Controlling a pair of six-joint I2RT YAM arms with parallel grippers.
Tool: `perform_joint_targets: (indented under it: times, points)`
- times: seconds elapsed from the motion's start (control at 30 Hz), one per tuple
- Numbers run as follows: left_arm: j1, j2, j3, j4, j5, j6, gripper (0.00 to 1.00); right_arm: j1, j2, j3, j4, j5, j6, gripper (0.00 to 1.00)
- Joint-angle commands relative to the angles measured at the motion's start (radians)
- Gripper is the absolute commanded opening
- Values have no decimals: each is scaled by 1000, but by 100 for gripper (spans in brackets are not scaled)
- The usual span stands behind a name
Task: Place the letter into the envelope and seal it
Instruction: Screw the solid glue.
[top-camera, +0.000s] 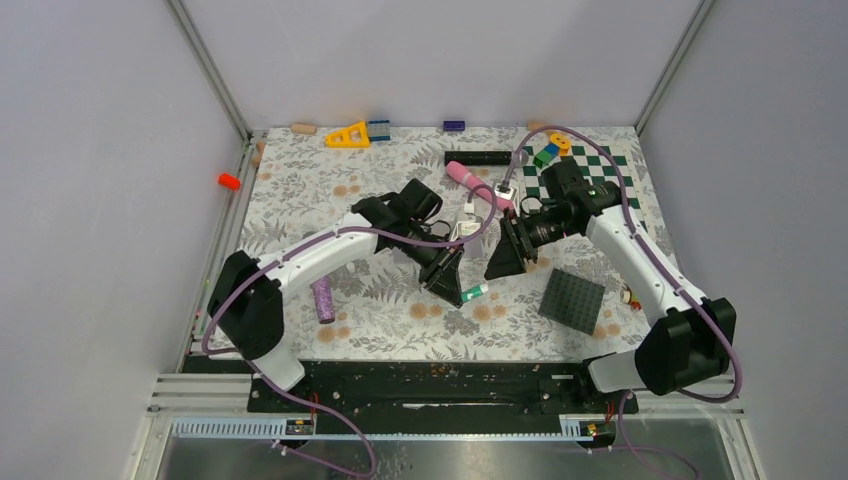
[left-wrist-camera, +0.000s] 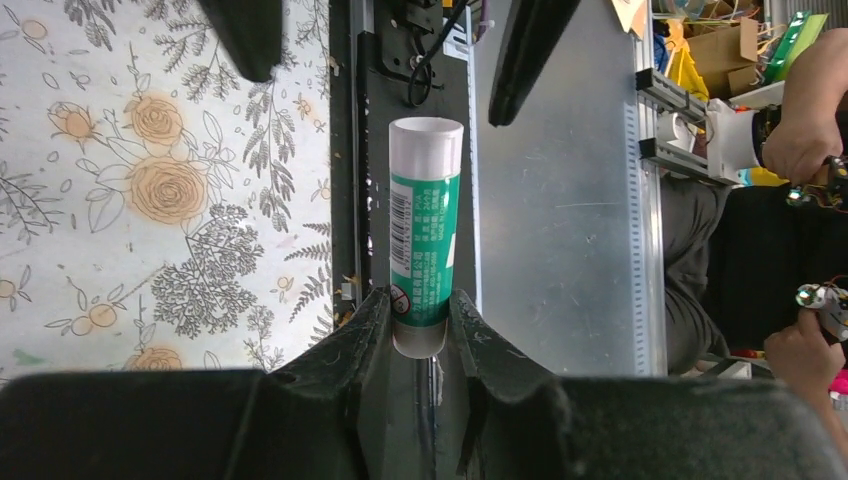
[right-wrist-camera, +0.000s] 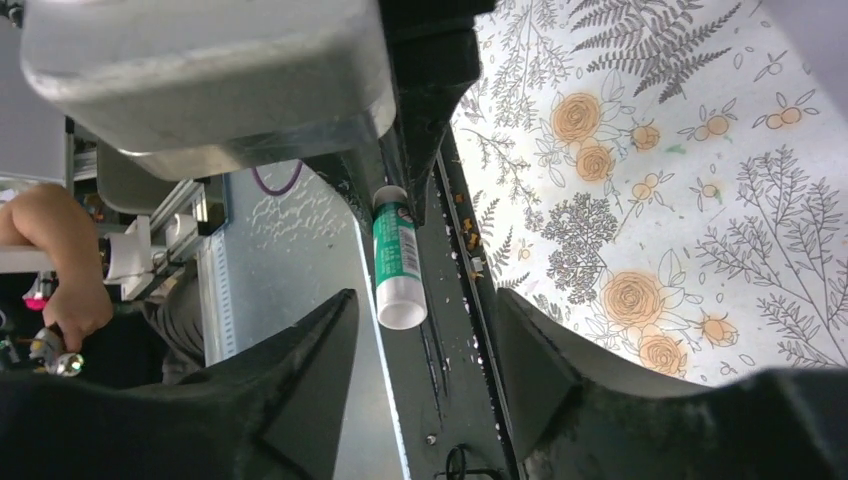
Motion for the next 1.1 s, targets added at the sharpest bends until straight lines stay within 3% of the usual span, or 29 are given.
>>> perform_joint_targets:
  times: [0.0, 0.23, 0.33, 0.5, 0.77, 1.07]
  points:
    - [9, -23, 34, 2, 57, 1, 7, 9, 0, 24, 64, 41, 75, 64]
    - [1, -152, -51, 191, -381, -95, 7, -71, 189, 81, 58, -74, 356, 68]
    - [-43, -164, -69, 211, -610, -75, 7, -84, 227, 83, 78, -69, 398, 68]
    - [-125, -140, -91, 246, -856, -43, 5, -87, 278, 74, 123, -112, 456, 68]
    - [-153, -110, -83, 264, -975, -33, 3, -90, 326, 29, 192, -118, 537, 67]
    - [-157, -108, -84, 265, -956, -34, 3, -90, 365, 11, 253, -163, 585, 60]
